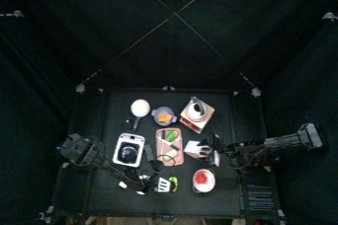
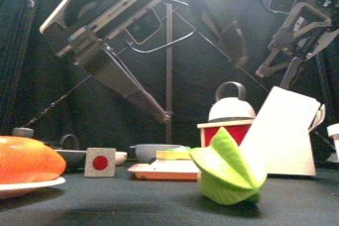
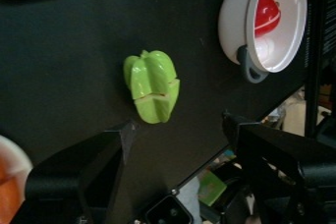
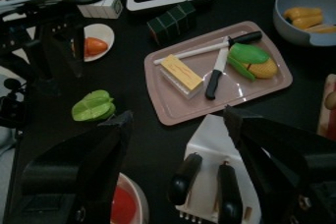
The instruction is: Grab pot lid
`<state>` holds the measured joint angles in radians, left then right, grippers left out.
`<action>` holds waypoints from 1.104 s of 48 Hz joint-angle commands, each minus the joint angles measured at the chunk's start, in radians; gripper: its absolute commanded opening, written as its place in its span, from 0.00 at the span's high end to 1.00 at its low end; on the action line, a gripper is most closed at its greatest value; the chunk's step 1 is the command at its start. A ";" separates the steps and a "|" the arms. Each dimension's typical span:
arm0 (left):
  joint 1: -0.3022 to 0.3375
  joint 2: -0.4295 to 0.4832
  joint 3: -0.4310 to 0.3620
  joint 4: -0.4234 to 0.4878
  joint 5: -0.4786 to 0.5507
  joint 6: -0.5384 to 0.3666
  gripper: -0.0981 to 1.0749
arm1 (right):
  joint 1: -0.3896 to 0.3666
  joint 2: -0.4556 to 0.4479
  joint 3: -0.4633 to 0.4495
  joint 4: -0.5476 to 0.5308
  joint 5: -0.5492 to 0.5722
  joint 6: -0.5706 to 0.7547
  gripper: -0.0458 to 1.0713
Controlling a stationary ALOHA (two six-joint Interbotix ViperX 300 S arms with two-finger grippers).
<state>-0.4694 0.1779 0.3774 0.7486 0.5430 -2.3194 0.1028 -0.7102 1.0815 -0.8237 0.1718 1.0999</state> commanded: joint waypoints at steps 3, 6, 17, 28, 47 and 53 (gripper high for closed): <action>0.005 -0.153 0.087 0.026 0.003 0.037 0.05 | -0.012 -0.003 -0.020 -0.002 -0.005 -0.005 0.04; 0.009 -0.209 0.135 0.037 0.009 0.064 0.05 | -0.017 -0.005 -0.021 -0.002 -0.003 -0.005 0.04; 0.032 -0.368 0.273 0.115 0.029 0.179 0.05 | -0.026 -0.006 -0.025 -0.002 -0.005 -0.003 0.04; 0.035 -0.449 0.333 0.212 0.095 0.308 0.05 | -0.026 -0.006 -0.028 0.005 -0.003 0.003 0.04; 0.048 -0.614 0.380 0.083 0.241 0.577 0.05 | -0.026 -0.008 -0.018 0.006 -0.003 0.005 0.04; 0.075 -0.658 0.426 -0.006 0.255 0.693 0.05 | -0.026 -0.008 -0.017 0.006 -0.003 0.003 0.04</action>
<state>-0.4142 -0.4449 0.7961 0.7900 0.7931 -1.6782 0.0782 -0.7133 1.0815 -0.8176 0.1703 1.1029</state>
